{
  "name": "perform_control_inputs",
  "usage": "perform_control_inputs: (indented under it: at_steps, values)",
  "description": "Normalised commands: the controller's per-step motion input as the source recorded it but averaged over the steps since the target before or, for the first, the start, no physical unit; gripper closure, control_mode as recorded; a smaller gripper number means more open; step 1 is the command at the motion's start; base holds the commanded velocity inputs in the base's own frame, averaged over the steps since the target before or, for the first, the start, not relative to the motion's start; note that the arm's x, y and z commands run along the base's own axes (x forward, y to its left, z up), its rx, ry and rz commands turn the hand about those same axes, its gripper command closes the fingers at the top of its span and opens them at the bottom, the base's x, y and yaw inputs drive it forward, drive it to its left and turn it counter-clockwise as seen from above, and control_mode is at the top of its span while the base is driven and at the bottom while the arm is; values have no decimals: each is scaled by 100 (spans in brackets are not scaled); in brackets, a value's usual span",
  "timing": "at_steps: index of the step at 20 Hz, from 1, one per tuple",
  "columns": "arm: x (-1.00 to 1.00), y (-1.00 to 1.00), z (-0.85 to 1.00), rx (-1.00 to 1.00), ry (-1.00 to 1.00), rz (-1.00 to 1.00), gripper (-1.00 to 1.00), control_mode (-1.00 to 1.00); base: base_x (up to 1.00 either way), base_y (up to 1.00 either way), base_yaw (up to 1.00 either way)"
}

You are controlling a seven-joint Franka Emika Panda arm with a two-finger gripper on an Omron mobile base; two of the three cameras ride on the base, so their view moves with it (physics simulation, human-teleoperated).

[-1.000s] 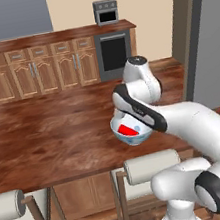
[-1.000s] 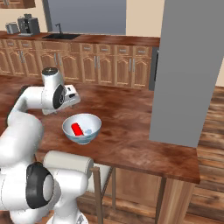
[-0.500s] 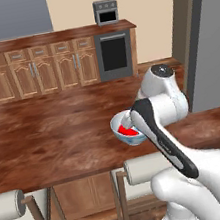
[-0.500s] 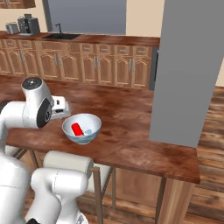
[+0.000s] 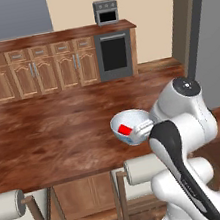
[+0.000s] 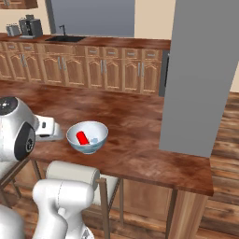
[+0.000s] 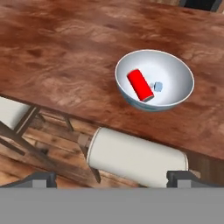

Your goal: Open the fridge, grab two sodas, and place both sodas inside the bowl with ice on the dining counter.

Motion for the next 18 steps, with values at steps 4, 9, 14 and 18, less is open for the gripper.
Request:
perform_control_inputs:
  at_steps: [4,9,14,18]
  values:
    - [-19,0,-1,0,1,-1,-100,-100,0,0,0]
    - [-5,0,0,0,0,0,-100,-100,0,0,0]
    - [0,0,0,0,0,0,-100,100,-38,56,-1]
    - [0,0,0,0,0,0,-100,100,-31,100,-9]
